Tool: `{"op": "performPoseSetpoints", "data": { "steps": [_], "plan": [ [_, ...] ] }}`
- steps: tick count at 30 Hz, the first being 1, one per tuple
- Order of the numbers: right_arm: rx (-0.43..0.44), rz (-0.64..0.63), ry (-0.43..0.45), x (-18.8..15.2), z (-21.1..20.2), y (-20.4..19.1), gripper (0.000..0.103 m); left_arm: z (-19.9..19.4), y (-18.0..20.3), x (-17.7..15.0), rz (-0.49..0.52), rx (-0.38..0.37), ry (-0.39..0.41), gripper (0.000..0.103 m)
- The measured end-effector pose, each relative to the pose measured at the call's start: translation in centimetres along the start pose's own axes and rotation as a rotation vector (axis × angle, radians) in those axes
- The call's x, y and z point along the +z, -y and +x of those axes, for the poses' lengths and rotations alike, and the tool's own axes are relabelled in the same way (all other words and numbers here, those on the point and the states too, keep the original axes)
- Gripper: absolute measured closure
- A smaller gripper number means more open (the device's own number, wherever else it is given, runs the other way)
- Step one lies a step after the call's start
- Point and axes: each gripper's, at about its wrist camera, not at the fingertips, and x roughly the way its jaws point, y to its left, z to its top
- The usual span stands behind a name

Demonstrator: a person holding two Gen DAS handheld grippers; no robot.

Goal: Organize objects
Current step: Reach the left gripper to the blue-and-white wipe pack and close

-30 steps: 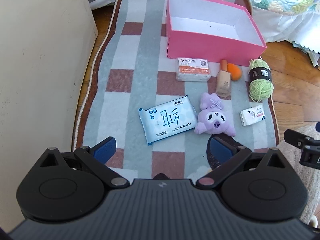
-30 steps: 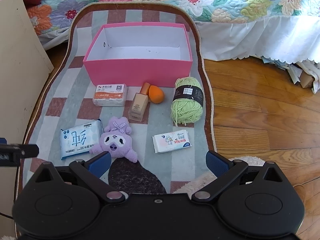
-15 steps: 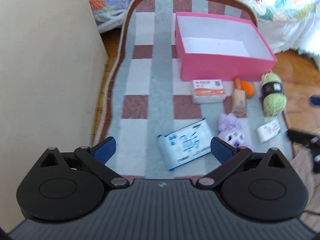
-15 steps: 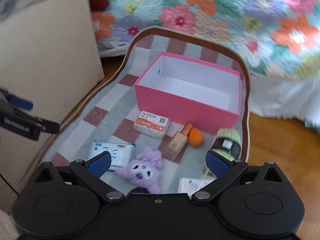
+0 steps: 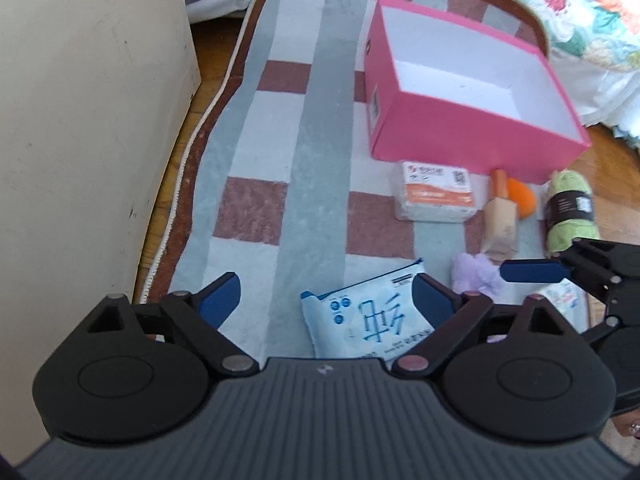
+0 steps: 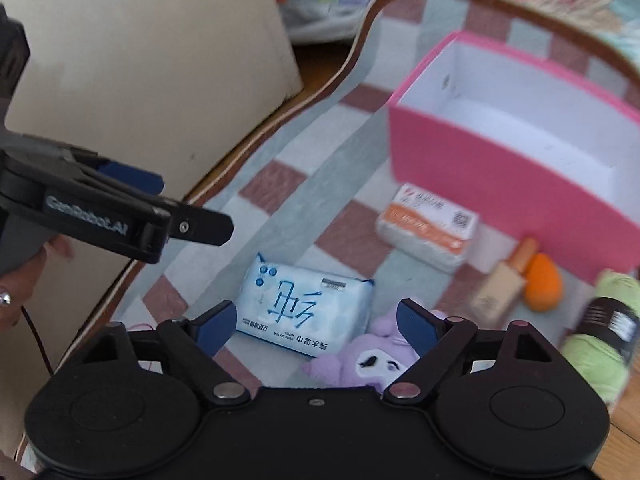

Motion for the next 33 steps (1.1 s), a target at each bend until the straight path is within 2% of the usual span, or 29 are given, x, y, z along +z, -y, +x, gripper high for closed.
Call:
{"op": "performPoseSetpoints", "data": {
  "steps": [4,6,9,11,14,15,17,19,20,22,26,30,33],
  "plan": [
    [0.092,0.033,-0.025,0.4,2.8,0.7,0.024,1.7,-0.3,-0.4,-0.023,-0.031,-0.021,0.015],
    [0.072,0.023,-0.056,0.7,4.3,0.5,0.028,2.7,-1.1,-0.7,-0.083,-0.051,-0.036,0.016],
    [0.075,0.044,-0.102,0.7,6.3,0.9,0.042,4.1,-2.1,-1.3,-0.15,-0.115,-0.063,0.02],
    [0.072,0.047,-0.133,0.7,7.5,1.0,0.052,5.0,-2.2,-1.7,-0.159,-0.126,-0.083,0.031],
    [0.041,0.01,-0.16,0.7,8.6,0.7,0.063,6.1,-2.0,-2.4,-0.159,-0.126,-0.102,0.039],
    [0.034,0.006,-0.166,0.8,8.7,0.6,0.066,6.3,-2.2,-2.6,-0.179,-0.15,-0.098,0.041],
    [0.024,0.002,-0.162,0.8,8.7,0.7,0.078,6.6,-2.7,-3.2,-0.24,-0.2,-0.097,0.045],
    [0.017,0.023,-0.166,0.4,8.8,1.1,0.08,6.9,-3.0,-3.9,-0.284,-0.24,-0.106,0.052],
    [0.016,0.031,-0.163,0.2,8.8,1.3,0.083,7.2,-2.9,-4.2,-0.292,-0.237,-0.121,0.052],
    [0.012,0.046,-0.156,0.0,8.6,1.8,0.084,7.6,-2.6,-4.7,-0.287,-0.2,-0.144,0.052],
    [-0.002,0.07,-0.157,0.1,8.5,2.1,0.082,8.0,-1.9,-5.9,-0.248,-0.11,-0.139,0.052],
    [-0.012,0.072,-0.185,0.0,8.6,2.1,0.082,7.9,-1.6,-6.2,-0.234,-0.086,-0.11,0.05],
    [-0.009,0.09,-0.178,-0.2,8.6,2.4,0.082,8.0,-1.2,-6.3,-0.224,-0.079,-0.1,0.056]
  ]
}}
